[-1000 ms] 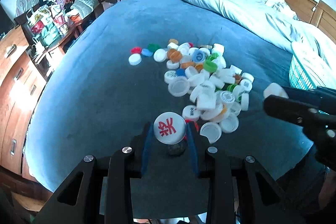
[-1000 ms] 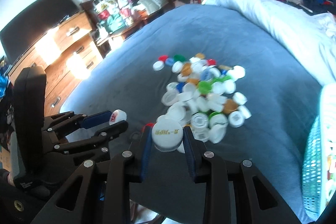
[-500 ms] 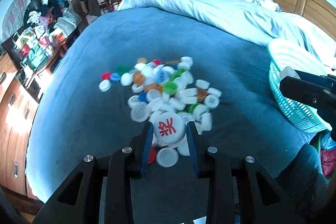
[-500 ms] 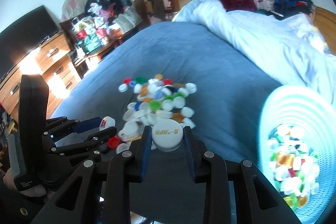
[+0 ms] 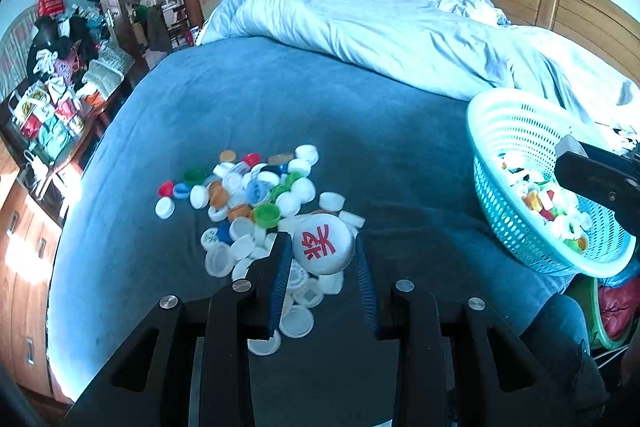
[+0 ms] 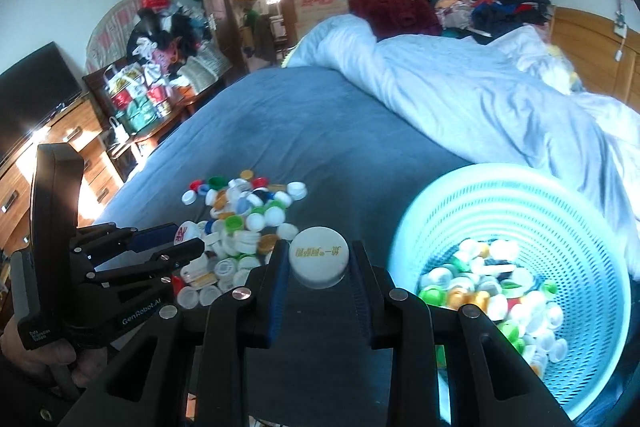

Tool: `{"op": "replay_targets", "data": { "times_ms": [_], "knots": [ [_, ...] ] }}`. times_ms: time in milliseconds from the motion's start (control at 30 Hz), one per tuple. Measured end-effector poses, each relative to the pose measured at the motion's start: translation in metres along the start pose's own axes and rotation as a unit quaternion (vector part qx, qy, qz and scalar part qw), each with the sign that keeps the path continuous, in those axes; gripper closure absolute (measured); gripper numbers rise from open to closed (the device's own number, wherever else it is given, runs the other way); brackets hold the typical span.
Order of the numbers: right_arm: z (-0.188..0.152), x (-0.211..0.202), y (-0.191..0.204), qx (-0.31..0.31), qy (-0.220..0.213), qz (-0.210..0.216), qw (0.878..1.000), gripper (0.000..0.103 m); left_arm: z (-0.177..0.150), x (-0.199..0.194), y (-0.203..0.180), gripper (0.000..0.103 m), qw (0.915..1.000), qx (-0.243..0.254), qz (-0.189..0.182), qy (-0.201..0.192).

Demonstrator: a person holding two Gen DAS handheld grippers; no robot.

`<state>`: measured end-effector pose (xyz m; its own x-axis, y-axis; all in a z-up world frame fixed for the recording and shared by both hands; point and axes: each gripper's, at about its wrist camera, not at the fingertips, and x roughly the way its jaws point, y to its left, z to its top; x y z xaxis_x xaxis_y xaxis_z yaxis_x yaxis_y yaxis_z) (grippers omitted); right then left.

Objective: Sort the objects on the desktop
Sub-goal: 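Carry both caps over the blue basket and open both tools to drop them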

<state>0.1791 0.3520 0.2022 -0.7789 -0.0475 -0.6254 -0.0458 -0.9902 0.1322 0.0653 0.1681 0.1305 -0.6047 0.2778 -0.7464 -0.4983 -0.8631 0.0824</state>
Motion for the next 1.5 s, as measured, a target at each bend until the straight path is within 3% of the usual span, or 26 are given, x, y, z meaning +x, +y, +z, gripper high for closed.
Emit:
{"op": "replay_targets", "data": {
  "times_ms": [467, 833, 1167, 1500],
  "knots": [
    [-0.005, -0.035, -0.047, 0.026, -0.026, -0.043, 0.998, 0.071, 0.038, -0.005, -0.071, 0.076, 0.9979, 0.047, -0.040, -0.017],
    [-0.007, -0.045, -0.091, 0.065, -0.035, -0.071, 0.995, 0.071, 0.072, -0.007, -0.147, 0.076, 0.9903, 0.109, -0.081, -0.031],
    [-0.012, -0.040, -0.149, 0.124, -0.013, -0.098, 0.987, 0.071, 0.094, 0.009, -0.203, 0.076, 0.9814, 0.144, -0.127, 0.007],
    [-0.023, -0.031, -0.169, 0.142, 0.008, -0.106, 0.984, 0.070, 0.089, 0.025, -0.224, 0.076, 0.9786, 0.161, -0.124, 0.032]
  ]
}}
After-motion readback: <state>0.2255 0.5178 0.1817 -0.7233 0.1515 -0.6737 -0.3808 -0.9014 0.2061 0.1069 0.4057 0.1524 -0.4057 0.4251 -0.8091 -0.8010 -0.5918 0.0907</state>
